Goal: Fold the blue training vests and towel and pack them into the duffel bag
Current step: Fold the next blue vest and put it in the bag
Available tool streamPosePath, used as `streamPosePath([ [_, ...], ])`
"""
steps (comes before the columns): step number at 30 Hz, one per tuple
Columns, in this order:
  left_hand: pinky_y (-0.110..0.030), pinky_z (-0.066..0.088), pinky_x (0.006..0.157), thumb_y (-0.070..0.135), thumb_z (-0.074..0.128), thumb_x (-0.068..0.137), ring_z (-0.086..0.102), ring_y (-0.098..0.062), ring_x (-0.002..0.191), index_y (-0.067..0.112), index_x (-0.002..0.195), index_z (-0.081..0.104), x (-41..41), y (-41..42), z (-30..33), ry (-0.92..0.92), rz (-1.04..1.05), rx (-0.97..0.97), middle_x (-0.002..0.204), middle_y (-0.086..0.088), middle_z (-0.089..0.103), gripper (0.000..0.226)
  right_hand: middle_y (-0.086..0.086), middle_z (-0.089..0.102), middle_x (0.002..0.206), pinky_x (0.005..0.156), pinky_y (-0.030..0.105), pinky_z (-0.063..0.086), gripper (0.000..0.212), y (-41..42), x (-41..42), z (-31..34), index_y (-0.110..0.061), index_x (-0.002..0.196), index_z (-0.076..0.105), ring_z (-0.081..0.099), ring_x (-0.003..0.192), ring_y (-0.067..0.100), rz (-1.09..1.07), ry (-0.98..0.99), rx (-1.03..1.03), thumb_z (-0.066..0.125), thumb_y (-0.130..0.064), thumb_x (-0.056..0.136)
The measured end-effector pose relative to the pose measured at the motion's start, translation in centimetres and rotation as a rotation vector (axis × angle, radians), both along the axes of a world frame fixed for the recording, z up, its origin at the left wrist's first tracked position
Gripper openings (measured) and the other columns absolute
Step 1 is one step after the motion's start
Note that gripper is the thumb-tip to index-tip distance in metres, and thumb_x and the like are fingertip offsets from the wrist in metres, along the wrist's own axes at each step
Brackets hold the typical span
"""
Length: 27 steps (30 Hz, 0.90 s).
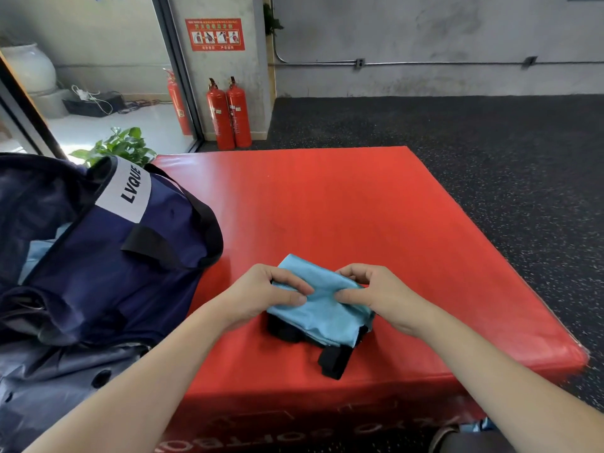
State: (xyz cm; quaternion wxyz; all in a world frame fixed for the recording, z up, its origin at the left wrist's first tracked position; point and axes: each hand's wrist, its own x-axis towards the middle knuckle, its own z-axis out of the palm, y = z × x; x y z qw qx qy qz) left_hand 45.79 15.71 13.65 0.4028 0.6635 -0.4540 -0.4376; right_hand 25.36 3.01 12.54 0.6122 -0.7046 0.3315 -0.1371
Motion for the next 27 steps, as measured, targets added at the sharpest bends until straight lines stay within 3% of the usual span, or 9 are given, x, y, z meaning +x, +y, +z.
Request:
streamPosePath([
  [3, -0.007, 0.044, 0.082, 0.006, 0.074, 0.086, 0.064, -0.001, 0.094, 0.021, 0.089, 0.081, -0.4, 0.4, 0.0, -0.068, 0.046, -0.043, 0.1, 0.007, 0.077, 0.017, 0.006, 0.075, 0.092, 0.077, 0.038, 0.051, 0.02, 0.2, 0.0, 0.1, -0.015, 0.1, 0.074, 0.067, 0.082, 0.017, -0.063, -0.023, 0.051, 0.081, -0.008, 0.082],
  [6, -0.009, 0.043, 0.081, 0.012, 0.068, 0.092, 0.067, -0.007, 0.099, 0.025, 0.093, 0.079, -0.2, 1.3, 0.3, -0.115, 0.152, -0.105, 0.102, 0.016, 0.076, 0.017, 0.009, 0.075, 0.097, 0.07, 0.035, 0.053, 0.03, 0.7, 0.3, 0.6, -0.01, 0.107, 0.071, 0.069, 0.082, 0.021, -0.095, -0.052, 0.144, 0.084, -0.012, 0.08],
  [8, -0.01, 0.045, 0.083, 0.011, 0.067, 0.093, 0.067, -0.005, 0.102, 0.027, 0.094, 0.078, 0.1, 2.2, 0.8, -0.114, 0.232, -0.164, 0.103, 0.019, 0.075, 0.019, 0.008, 0.076, 0.105, 0.074, 0.034, 0.058, 0.037, 1.4, 0.6, 1.2, -0.011, 0.114, 0.07, 0.073, 0.091, 0.022, -0.067, -0.077, 0.185, 0.083, -0.009, 0.08],
  [13, -0.015, 0.045, 0.071, 0.015, 0.069, 0.089, 0.06, -0.006, 0.079, 0.037, 0.097, 0.075, 0.7, 5.3, 1.9, -0.172, 0.341, -0.261, 0.105, 0.004, 0.073, 0.024, 0.008, 0.076, 0.109, 0.069, 0.028, 0.057, 0.039, 4.1, 2.2, 2.4, -0.014, 0.118, 0.067, 0.074, 0.094, 0.02, -0.089, -0.213, 0.146, 0.078, -0.003, 0.083],
  [16, -0.018, 0.047, 0.087, 0.021, 0.077, 0.081, 0.06, -0.002, 0.098, 0.046, 0.106, 0.069, 1.2, 7.7, 2.4, -0.278, 0.352, -0.321, 0.116, 0.011, 0.062, 0.037, 0.008, 0.076, 0.098, 0.064, 0.027, 0.057, 0.038, 5.7, 3.8, 2.7, -0.015, 0.118, 0.058, 0.074, 0.085, 0.019, -0.221, -0.295, 0.041, 0.077, -0.006, 0.086],
  [20, -0.012, 0.044, 0.09, 0.021, 0.08, 0.079, 0.059, -0.007, 0.103, 0.042, 0.114, 0.068, 1.7, 10.5, 3.2, -0.403, 0.389, -0.39, 0.115, 0.014, 0.055, 0.043, 0.006, 0.066, 0.097, 0.058, 0.02, 0.051, 0.038, 7.9, 6.0, 3.4, -0.021, 0.105, 0.045, 0.065, 0.078, 0.014, -0.318, -0.322, -0.107, 0.077, -0.011, 0.087],
  [23, -0.01, 0.043, 0.088, 0.018, 0.08, 0.079, 0.059, -0.006, 0.102, 0.039, 0.116, 0.069, 2.6, 12.3, 4.4, -0.425, 0.453, -0.44, 0.113, 0.01, 0.055, 0.044, -0.002, 0.051, 0.084, 0.054, 0.019, 0.043, 0.038, 9.2, 7.7, 4.3, -0.021, 0.09, 0.04, 0.048, 0.069, 0.01, -0.316, -0.349, -0.241, 0.077, -0.013, 0.087],
  [25, -0.007, 0.042, 0.085, 0.017, 0.08, 0.079, 0.059, -0.004, 0.103, 0.039, 0.115, 0.069, 3.2, 13.8, 5.0, -0.4, 0.509, -0.465, 0.112, 0.011, 0.056, 0.044, -0.009, 0.046, 0.072, 0.055, 0.019, 0.038, 0.037, 10.4, 8.8, 5.4, -0.018, 0.08, 0.041, 0.041, 0.064, 0.008, -0.256, -0.383, -0.32, 0.077, -0.01, 0.087],
  [27, -0.007, 0.042, 0.084, 0.017, 0.081, 0.078, 0.059, -0.004, 0.102, 0.041, 0.113, 0.069, 4.0, 15.5, 5.5, -0.38, 0.577, -0.48, 0.11, 0.014, 0.056, 0.043, -0.004, 0.052, 0.071, 0.059, 0.021, 0.04, 0.028, 11.9, 10.0, 6.5, -0.015, 0.076, 0.05, 0.047, 0.067, 0.009, -0.168, -0.436, -0.321, 0.075, -0.007, 0.087],
])
